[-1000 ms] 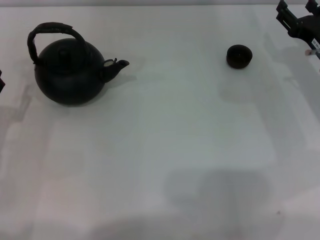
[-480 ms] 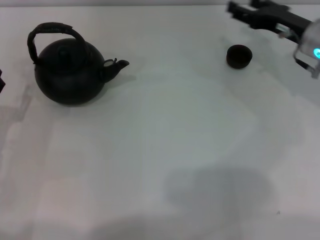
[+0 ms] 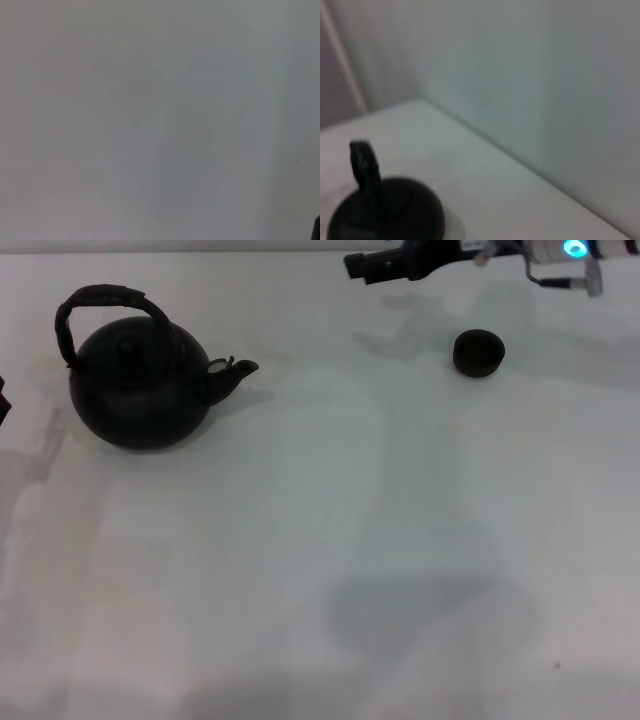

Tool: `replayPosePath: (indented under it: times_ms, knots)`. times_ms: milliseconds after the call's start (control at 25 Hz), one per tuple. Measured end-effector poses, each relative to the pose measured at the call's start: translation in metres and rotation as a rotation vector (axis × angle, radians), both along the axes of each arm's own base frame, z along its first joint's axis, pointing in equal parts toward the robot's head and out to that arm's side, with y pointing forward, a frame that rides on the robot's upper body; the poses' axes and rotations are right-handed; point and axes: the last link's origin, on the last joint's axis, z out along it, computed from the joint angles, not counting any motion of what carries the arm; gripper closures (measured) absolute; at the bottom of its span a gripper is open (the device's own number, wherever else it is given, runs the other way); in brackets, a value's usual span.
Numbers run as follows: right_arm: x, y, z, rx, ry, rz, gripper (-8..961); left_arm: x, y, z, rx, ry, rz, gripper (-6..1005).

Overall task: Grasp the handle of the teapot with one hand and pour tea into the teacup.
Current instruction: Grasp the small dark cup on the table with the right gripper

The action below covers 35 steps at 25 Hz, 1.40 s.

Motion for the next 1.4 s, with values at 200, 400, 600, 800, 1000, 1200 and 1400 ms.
replayPosePath:
  times_ms: [200,400,600,800,1000,1200,1400]
  knots:
    - [-0.032,0.016,-0.017,-0.016,-0.202,0.035,128,0.0,-0.001,0.0,0.0,-0.004,0.001,152]
    - [-0.038,0.022,-0.035,-0.004,-0.444,-0.018,129,0.003,0.002,-0.002,-0.002,-0.012,-0.006,152]
    - [-0.029,0.022,-0.04,-0.004,-0.524,-0.079,129,0.006,0.005,-0.005,-0.008,-0.023,-0.014,153]
    - [-0.018,0.021,-0.038,-0.009,-0.526,-0.158,129,0.006,0.005,-0.005,-0.007,-0.02,-0.015,153]
    - [-0.001,0.019,-0.039,0.009,-0.549,-0.189,129,0.007,0.006,-0.005,-0.007,-0.025,-0.017,153]
    - [0.013,0.018,-0.04,0.036,-0.556,-0.215,129,0.007,0.006,-0.006,-0.008,-0.028,-0.016,153]
    - [0.022,0.016,-0.04,0.045,-0.555,-0.233,129,0.007,0.006,-0.006,-0.008,-0.03,-0.016,153]
